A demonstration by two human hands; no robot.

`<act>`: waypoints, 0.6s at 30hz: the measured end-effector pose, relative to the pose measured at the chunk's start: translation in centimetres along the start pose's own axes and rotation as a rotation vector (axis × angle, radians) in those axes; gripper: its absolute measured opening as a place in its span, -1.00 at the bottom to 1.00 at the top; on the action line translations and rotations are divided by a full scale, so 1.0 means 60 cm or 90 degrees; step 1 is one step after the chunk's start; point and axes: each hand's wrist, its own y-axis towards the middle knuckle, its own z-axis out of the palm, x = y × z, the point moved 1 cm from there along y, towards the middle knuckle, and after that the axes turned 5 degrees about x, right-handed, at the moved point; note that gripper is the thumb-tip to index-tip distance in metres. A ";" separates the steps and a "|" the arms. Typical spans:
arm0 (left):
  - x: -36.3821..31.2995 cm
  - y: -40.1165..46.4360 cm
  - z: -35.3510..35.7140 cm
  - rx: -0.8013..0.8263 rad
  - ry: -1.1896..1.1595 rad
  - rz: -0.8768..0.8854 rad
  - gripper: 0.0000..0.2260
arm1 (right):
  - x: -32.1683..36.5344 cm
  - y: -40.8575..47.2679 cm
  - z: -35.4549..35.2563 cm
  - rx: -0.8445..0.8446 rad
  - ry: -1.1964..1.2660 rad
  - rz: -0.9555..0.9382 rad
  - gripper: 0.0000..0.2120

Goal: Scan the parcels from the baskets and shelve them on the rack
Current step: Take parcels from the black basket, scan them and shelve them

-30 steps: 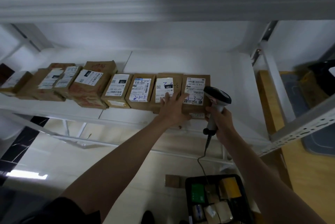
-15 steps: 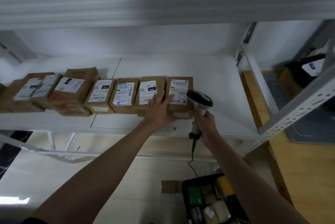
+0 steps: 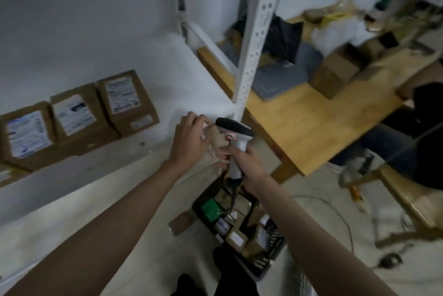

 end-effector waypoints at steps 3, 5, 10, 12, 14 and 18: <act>-0.037 -0.017 0.051 0.082 -0.018 0.047 -0.77 | -0.022 -0.047 -0.063 -0.051 0.046 0.011 -0.86; -0.052 -0.033 0.085 0.130 -0.020 0.080 -0.80 | -0.046 -0.072 -0.100 -0.096 0.081 0.014 -0.85; -0.070 -0.073 0.172 0.259 0.010 0.112 -0.80 | -0.126 -0.117 -0.191 -0.222 0.126 0.033 -0.80; -0.075 -0.087 0.212 0.321 0.014 0.102 -0.81 | -0.161 -0.129 -0.225 -0.262 0.158 0.051 -0.87; -0.081 -0.102 0.254 0.384 0.010 0.095 -0.82 | -0.196 -0.135 -0.258 -0.305 0.184 0.064 -0.89; -0.083 -0.134 0.348 0.485 0.021 0.100 -0.86 | -0.276 -0.134 -0.325 -0.403 0.240 0.095 -0.88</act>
